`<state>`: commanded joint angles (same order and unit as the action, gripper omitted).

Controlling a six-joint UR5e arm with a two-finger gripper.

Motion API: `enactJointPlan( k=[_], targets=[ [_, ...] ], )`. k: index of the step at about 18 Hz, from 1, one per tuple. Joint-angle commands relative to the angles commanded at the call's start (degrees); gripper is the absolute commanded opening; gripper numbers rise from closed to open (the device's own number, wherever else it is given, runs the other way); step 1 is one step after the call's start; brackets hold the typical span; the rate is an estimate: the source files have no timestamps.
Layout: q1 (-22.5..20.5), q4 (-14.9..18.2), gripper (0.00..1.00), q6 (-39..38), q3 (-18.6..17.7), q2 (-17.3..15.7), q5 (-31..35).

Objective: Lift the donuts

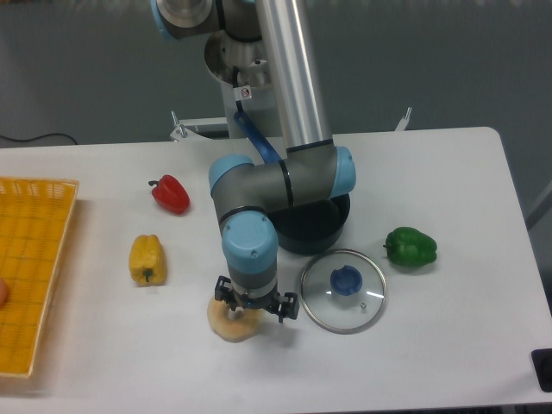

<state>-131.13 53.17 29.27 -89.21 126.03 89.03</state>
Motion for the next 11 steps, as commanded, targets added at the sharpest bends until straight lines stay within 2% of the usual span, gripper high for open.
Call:
enactJointPlan(
  k=[5, 6, 11],
  targets=[
    [0.6, 0.0, 0.99, 0.2, -0.1, 0.3, 0.1],
    [0.6, 0.1, 0.96, 0.2, -0.1, 0.3, 0.1],
    [0.6, 0.1, 0.62, 0.3, -0.1, 0.2, 0.0]
  ],
)
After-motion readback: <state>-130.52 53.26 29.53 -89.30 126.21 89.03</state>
